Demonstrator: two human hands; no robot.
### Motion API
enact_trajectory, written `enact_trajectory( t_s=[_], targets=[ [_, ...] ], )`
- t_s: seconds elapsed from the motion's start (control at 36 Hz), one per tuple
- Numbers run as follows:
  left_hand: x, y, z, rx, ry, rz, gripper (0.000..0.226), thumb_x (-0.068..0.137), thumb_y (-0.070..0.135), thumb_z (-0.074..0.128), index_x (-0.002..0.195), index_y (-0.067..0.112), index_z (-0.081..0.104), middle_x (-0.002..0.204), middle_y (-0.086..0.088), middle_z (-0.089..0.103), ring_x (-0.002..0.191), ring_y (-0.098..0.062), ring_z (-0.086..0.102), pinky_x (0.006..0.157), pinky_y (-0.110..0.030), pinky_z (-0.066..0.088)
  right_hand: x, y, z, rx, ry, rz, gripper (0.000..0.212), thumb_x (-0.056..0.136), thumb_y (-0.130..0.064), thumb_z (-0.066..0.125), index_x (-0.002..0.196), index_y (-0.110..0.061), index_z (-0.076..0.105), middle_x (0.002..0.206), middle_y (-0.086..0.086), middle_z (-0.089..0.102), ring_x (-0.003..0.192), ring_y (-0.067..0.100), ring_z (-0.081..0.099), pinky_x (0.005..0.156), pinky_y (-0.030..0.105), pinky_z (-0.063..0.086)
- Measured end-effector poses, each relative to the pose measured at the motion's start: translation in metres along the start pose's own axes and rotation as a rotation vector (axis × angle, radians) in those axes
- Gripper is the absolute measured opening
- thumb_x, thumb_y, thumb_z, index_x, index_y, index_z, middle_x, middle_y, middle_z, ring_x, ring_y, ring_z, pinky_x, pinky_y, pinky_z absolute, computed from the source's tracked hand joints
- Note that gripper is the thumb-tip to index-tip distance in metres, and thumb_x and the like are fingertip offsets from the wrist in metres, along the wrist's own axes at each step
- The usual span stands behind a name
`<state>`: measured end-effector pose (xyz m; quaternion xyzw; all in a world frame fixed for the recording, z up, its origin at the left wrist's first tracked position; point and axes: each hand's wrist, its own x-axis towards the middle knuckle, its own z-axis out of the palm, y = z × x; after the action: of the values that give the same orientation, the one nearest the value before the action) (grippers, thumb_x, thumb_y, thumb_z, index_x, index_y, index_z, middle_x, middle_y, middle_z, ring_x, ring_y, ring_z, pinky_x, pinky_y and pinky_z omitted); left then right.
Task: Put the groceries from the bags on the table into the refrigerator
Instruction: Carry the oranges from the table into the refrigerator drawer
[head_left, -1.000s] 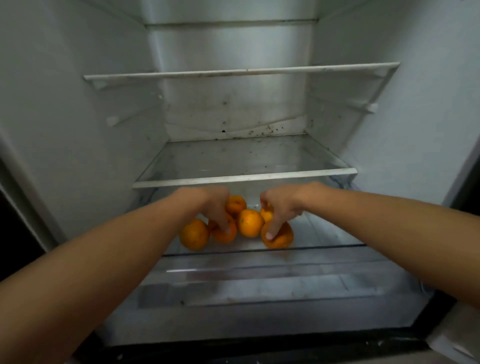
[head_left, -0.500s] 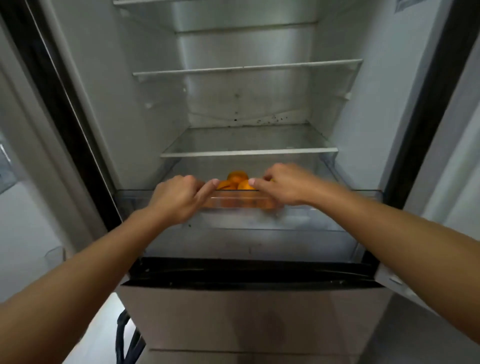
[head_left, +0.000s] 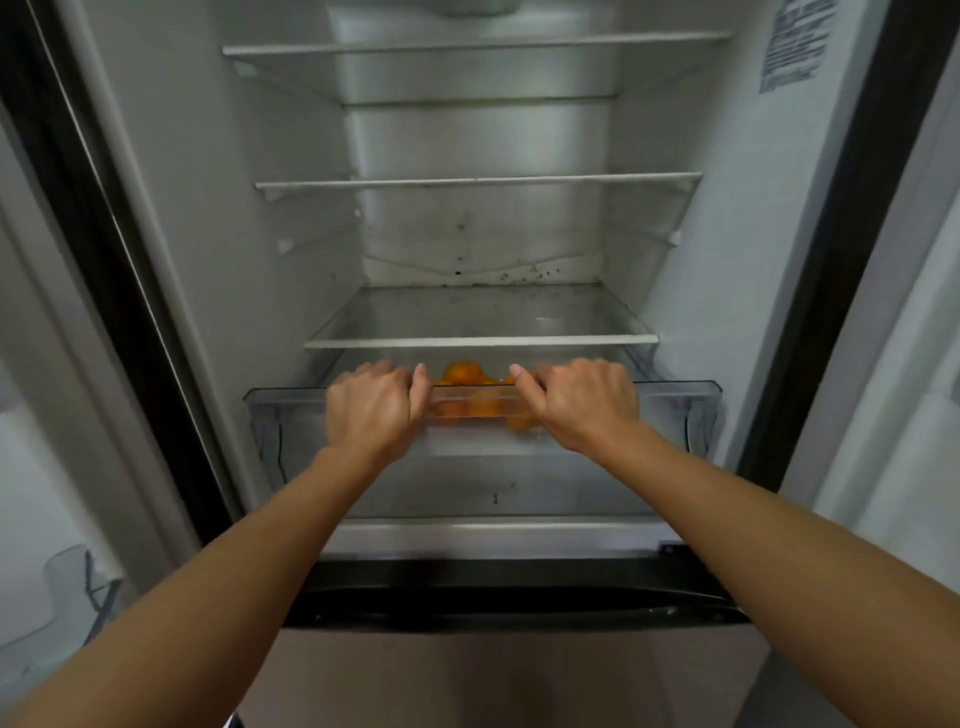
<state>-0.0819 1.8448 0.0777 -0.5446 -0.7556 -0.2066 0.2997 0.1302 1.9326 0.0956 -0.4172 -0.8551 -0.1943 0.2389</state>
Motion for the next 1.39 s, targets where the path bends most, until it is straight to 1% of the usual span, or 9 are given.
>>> enact_trajectory(
  t_s=[0.14,0.22,0.44,0.64,0.86,0.97,1.17,1.31,1.39],
  targets=[
    [0.024,-0.007,0.025,-0.041,0.009,0.020,0.051,0.094,0.036,0.026,0.104,0.013,0.070,0.105,-0.007,0.068,0.097,-0.029,0.061,0.071,-0.038,0.045,0.025,0.002,0.028,0.036,0.037,0.082,0.072,0.094,-0.062,0.011,0.111,-0.022,0.069,0.113,0.003,0.064,0.109,0.024,0.055,0.075,0.036,0.042],
    [0.040,-0.011,0.037,-0.056,-0.024,0.031,0.053,0.094,0.034,0.023,0.109,0.012,0.068,0.116,-0.008,0.067,0.105,-0.026,0.061,0.081,-0.038,0.045,0.041,0.003,0.038,0.068,0.007,0.116,0.072,0.091,-0.056,0.009,0.119,-0.021,0.066,0.124,0.006,0.062,0.118,0.026,0.052,0.089,0.041,0.044],
    [0.076,-0.012,0.076,-0.076,-0.065,0.018,0.047,0.090,0.033,0.023,0.085,0.011,0.065,0.094,-0.010,0.068,0.086,-0.029,0.062,0.078,-0.038,0.042,0.074,0.005,0.074,0.062,-0.015,0.217,0.066,0.089,-0.044,0.011,0.099,-0.015,0.069,0.099,0.012,0.069,0.096,0.032,0.061,0.083,0.040,0.045],
    [0.087,-0.015,0.104,-0.085,0.000,0.034,0.043,0.091,0.029,0.028,0.077,0.011,0.064,0.082,-0.010,0.068,0.073,-0.031,0.062,0.071,-0.036,0.042,0.089,0.012,0.097,0.071,0.058,0.222,0.059,0.090,-0.040,0.022,0.110,-0.017,0.072,0.100,0.013,0.071,0.098,0.033,0.061,0.084,0.041,0.045],
    [0.086,-0.014,0.097,-0.039,-0.046,0.040,0.062,0.096,0.041,0.015,0.112,0.008,0.065,0.103,-0.014,0.069,0.093,-0.034,0.062,0.079,-0.040,0.042,0.085,0.013,0.091,0.024,-0.025,0.226,0.060,0.096,-0.049,0.017,0.138,-0.024,0.052,0.136,0.012,0.056,0.131,0.032,0.042,0.106,0.044,0.030],
    [0.078,-0.018,0.086,-0.081,-0.116,0.060,0.052,0.103,0.044,0.023,0.122,0.008,0.056,0.120,-0.016,0.059,0.110,-0.034,0.052,0.091,-0.043,0.038,0.081,0.013,0.079,0.070,-0.123,0.224,0.063,0.100,-0.058,0.015,0.147,-0.023,0.039,0.146,0.014,0.043,0.138,0.032,0.032,0.112,0.046,0.023],
    [0.006,-0.026,0.053,-0.114,-0.147,0.089,0.042,0.090,0.029,0.058,0.127,0.010,0.053,0.130,-0.018,0.050,0.118,-0.037,0.048,0.095,-0.047,0.041,0.038,0.004,0.061,0.163,0.062,0.026,0.038,0.094,-0.036,0.055,0.124,-0.013,0.060,0.122,0.012,0.059,0.114,0.031,0.052,0.099,0.044,0.036],
    [-0.064,-0.026,0.015,-0.168,-0.212,-0.025,0.030,0.090,0.028,0.050,0.106,0.006,0.061,0.100,-0.015,0.061,0.089,-0.038,0.059,0.072,-0.046,0.051,0.000,-0.023,0.045,0.233,0.044,-0.167,0.030,0.091,-0.032,0.057,0.115,-0.014,0.062,0.110,0.006,0.060,0.102,0.025,0.055,0.082,0.038,0.041],
    [-0.118,-0.022,-0.017,-0.127,-0.223,-0.099,0.029,0.094,0.031,0.049,0.110,0.011,0.062,0.105,-0.009,0.065,0.091,-0.033,0.063,0.073,-0.041,0.051,-0.030,-0.046,0.037,0.318,0.003,-0.255,0.029,0.092,-0.032,0.056,0.112,-0.013,0.064,0.111,0.006,0.061,0.103,0.027,0.056,0.075,0.036,0.044]
  ],
)
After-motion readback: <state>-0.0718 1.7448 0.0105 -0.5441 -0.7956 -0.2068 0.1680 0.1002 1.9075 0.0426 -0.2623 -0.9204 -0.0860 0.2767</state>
